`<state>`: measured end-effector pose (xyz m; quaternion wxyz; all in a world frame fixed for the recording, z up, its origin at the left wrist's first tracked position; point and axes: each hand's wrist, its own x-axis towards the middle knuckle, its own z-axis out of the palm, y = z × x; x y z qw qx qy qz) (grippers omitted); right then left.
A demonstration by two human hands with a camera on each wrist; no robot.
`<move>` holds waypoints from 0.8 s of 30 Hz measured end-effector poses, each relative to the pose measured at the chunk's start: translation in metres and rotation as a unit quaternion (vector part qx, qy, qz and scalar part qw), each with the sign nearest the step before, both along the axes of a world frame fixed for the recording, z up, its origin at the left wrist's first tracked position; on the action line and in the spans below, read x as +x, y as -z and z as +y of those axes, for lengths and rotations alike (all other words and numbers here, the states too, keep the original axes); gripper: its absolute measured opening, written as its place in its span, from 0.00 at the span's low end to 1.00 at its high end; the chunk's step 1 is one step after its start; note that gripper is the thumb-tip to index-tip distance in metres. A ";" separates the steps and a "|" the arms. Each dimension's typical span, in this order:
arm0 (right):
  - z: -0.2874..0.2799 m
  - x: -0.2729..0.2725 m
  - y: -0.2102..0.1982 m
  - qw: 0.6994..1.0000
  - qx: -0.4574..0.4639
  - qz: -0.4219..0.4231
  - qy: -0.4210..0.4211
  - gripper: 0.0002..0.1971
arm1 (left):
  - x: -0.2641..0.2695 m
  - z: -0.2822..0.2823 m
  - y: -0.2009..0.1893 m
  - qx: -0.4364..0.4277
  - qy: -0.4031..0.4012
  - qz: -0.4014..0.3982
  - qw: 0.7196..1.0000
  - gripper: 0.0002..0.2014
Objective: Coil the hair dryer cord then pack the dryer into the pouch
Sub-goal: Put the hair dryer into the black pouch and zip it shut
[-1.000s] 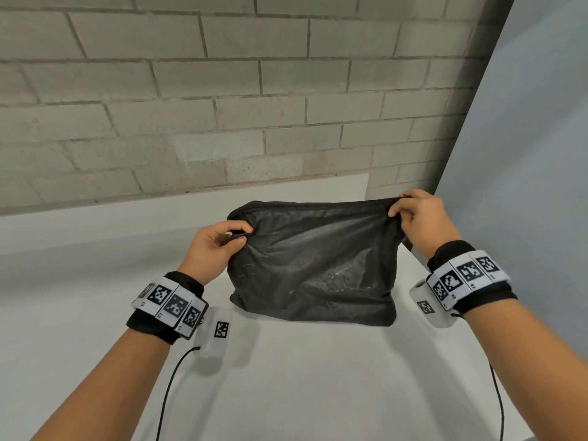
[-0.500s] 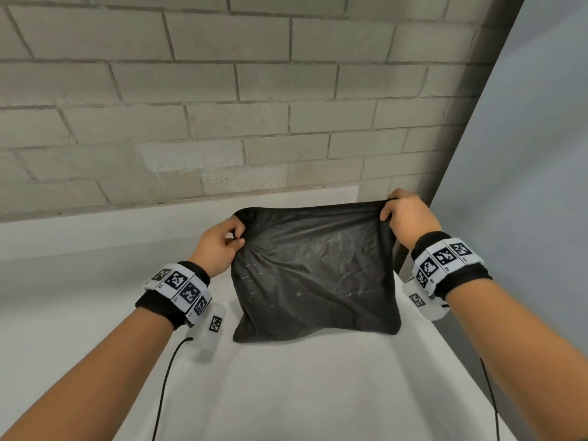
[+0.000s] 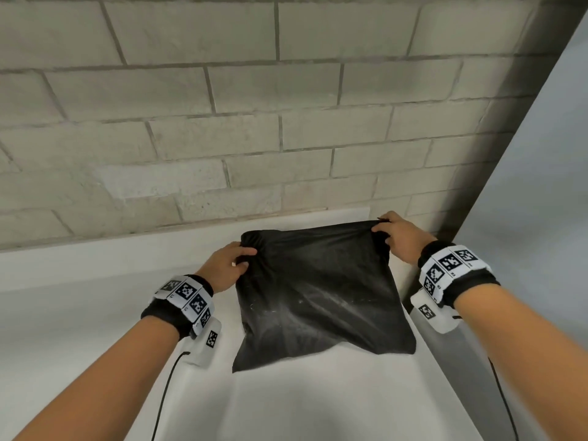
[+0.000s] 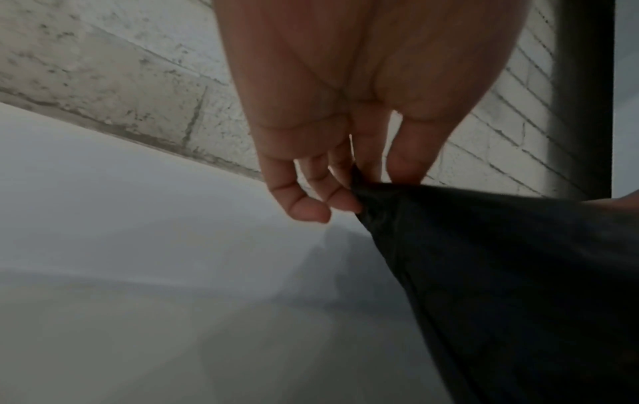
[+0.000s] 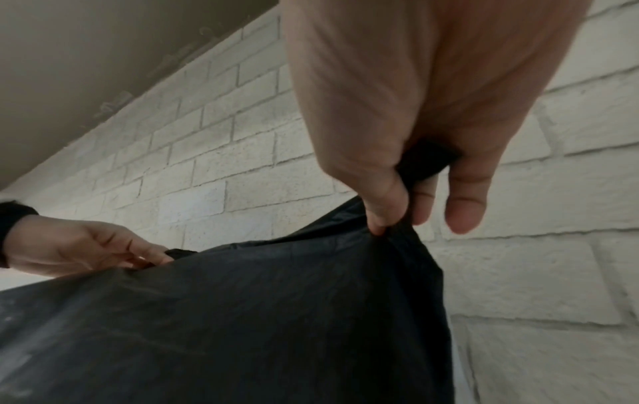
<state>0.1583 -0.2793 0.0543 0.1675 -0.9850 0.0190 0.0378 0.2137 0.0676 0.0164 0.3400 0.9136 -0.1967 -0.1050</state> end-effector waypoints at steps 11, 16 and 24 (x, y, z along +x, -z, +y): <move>-0.019 0.053 0.043 0.996 0.012 0.086 0.006 0.24 | 0.041 -0.013 0.016 0.135 0.021 0.027 0.990 0.26; -0.016 0.064 0.068 0.989 -0.021 0.147 -0.015 0.25 | 0.048 -0.009 0.027 0.224 0.030 0.074 0.971 0.26; -0.015 0.066 0.074 0.978 -0.046 0.202 -0.015 0.26 | 0.051 -0.011 0.035 0.288 0.041 0.103 0.951 0.26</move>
